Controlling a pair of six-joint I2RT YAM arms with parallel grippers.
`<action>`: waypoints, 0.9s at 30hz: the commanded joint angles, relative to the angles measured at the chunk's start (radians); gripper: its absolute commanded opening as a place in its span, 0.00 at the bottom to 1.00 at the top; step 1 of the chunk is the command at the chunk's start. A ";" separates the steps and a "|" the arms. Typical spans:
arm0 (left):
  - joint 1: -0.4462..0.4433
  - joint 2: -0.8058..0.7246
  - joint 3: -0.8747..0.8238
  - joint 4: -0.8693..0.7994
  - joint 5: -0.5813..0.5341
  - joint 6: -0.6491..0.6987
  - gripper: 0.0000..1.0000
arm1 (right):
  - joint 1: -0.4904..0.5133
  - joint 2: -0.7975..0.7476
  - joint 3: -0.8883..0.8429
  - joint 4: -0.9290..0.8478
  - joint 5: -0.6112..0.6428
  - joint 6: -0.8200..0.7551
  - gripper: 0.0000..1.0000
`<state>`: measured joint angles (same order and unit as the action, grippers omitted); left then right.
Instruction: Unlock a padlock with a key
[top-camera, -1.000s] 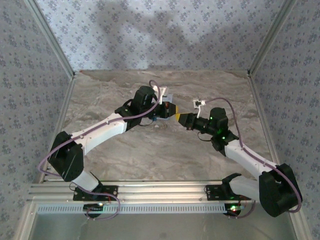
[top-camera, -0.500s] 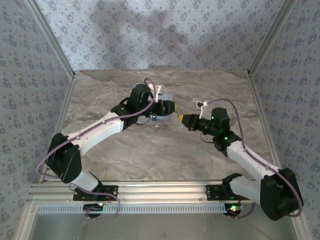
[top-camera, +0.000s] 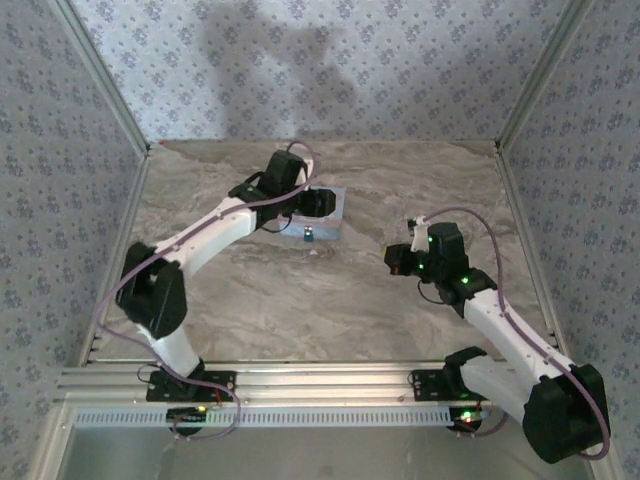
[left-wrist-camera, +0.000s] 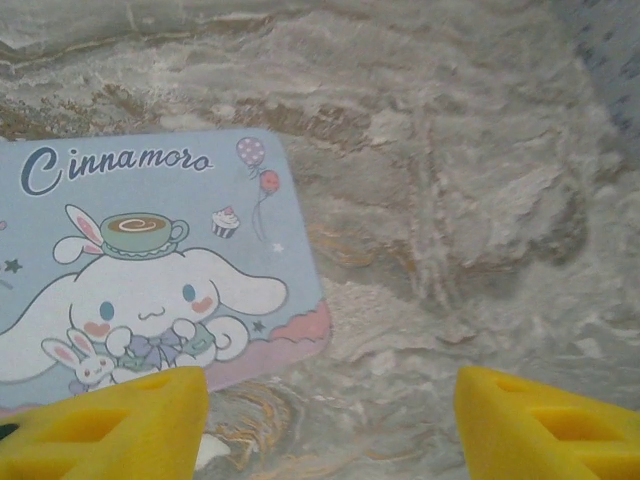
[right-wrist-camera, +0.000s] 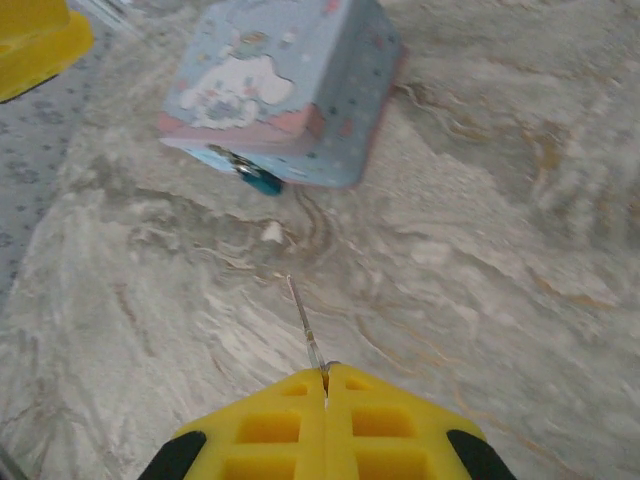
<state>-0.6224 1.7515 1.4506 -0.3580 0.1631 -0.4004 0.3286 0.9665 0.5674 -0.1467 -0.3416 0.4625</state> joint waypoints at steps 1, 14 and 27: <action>-0.010 0.090 0.074 -0.081 -0.018 0.062 0.65 | -0.011 -0.009 0.024 -0.099 0.044 -0.021 0.00; -0.072 0.301 0.237 -0.150 -0.054 0.118 0.65 | -0.020 -0.011 0.016 -0.149 0.061 -0.031 0.00; -0.137 0.286 0.154 -0.182 -0.063 0.127 0.65 | -0.086 -0.024 0.034 -0.224 0.050 -0.061 0.00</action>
<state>-0.7311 2.0438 1.6444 -0.4824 0.0875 -0.2825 0.2550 0.9623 0.5678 -0.3283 -0.2909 0.4244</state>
